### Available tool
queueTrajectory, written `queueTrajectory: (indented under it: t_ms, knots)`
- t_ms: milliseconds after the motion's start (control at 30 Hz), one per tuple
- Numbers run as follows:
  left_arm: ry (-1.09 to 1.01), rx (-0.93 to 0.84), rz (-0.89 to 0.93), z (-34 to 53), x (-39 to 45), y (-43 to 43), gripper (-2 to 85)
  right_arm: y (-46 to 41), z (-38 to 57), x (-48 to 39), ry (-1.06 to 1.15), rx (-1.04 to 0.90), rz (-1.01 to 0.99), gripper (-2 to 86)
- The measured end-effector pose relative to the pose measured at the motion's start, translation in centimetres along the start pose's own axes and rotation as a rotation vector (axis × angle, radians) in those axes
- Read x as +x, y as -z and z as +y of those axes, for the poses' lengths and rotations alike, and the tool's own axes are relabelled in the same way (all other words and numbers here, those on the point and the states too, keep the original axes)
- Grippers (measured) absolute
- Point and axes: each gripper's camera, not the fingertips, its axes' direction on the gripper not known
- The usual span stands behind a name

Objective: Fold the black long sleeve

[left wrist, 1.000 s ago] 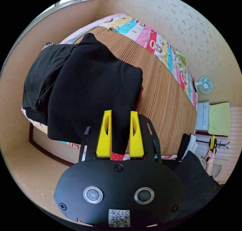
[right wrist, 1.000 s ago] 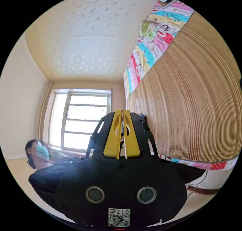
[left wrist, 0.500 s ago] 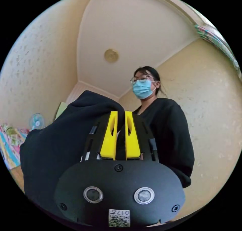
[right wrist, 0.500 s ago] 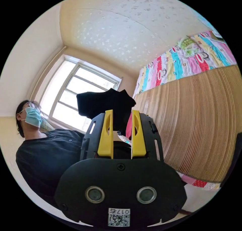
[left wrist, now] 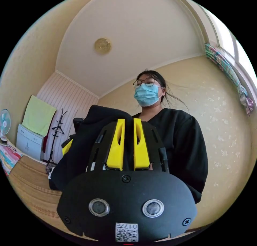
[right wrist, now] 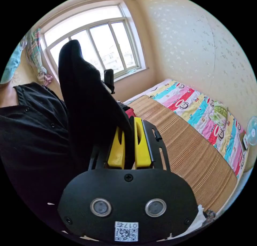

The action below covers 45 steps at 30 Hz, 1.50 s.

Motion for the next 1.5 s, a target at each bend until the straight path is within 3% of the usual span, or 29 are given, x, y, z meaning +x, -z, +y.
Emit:
queueTrajectory:
  t_ms: [33, 100, 200, 267, 567, 700, 833, 900, 967, 1067, 1200, 1333, 1467, 1500]
  knots:
    - [0.045, -0.019, -0.064, 0.0, -0.1, 0.1, 6.1, 1.1, 0.5, 0.1, -0.042, 0.056, 0.034, 6.8]
    - [0.26, -0.085, -0.397, 0.2, -0.7, 0.6, 7.3, 2.5, 0.9, -0.1, -0.104, 0.131, 0.095, 6.4]
    - [0.41, -0.119, -0.775, 0.2, -0.7, 0.6, 9.4, 3.2, 0.8, -1.0, -0.148, 0.183, 0.174, 5.9]
    - [0.401, -0.11, -0.838, -0.1, -0.7, -0.6, 10.1, 2.8, 0.2, -1.7, -0.133, 0.183, 0.194, 5.7]
    - [0.393, -0.218, -0.764, -1.8, -7.4, -14.0, 15.0, -3.0, -4.5, -4.5, -0.087, 0.015, 0.445, 5.6]
    - [0.4, -0.331, -0.982, -1.8, -10.0, -19.9, 17.3, -4.0, -6.2, -5.7, -0.1, -0.023, 0.631, 5.7]
    - [0.375, -0.406, -1.221, -1.7, -11.6, -23.0, 17.8, -3.1, -6.4, -6.6, -0.081, 0.013, 0.613, 5.6]
    - [0.359, -0.433, -1.312, -1.7, -11.9, -23.9, 13.6, -2.1, -6.1, -6.5, -0.091, 0.036, 0.597, 5.7]
    - [0.263, -0.371, -1.194, -2.1, -10.7, -24.1, 2.8, -0.8, -5.7, -6.0, -0.105, 0.058, 0.584, 5.8]
    - [0.153, -0.171, -1.04, -3.8, -7.8, -21.4, 0.2, 2.5, -4.2, -4.4, -0.126, 0.129, 0.496, 6.2]
    - [0.037, 0.092, -0.659, -7.6, -4.8, -15.9, -0.7, 7.2, -0.9, -2.2, -0.006, 0.22, 0.149, 8.4]
    - [-0.068, 0.148, -0.44, -10.6, -2.8, -14.9, -0.8, 9.7, 3.8, 0.8, 0.139, 0.308, -0.232, 7.3]
    - [-0.151, 0.106, -0.379, -13.3, 0.4, -15.6, -0.8, 8.1, 8.4, 5.4, 0.102, 0.253, -0.305, 5.7]
    - [-0.165, 0.112, -0.378, -13.8, 1.3, -15.6, -0.8, 6.5, 9.8, 7.1, 0.042, 0.202, -0.294, 9.5]
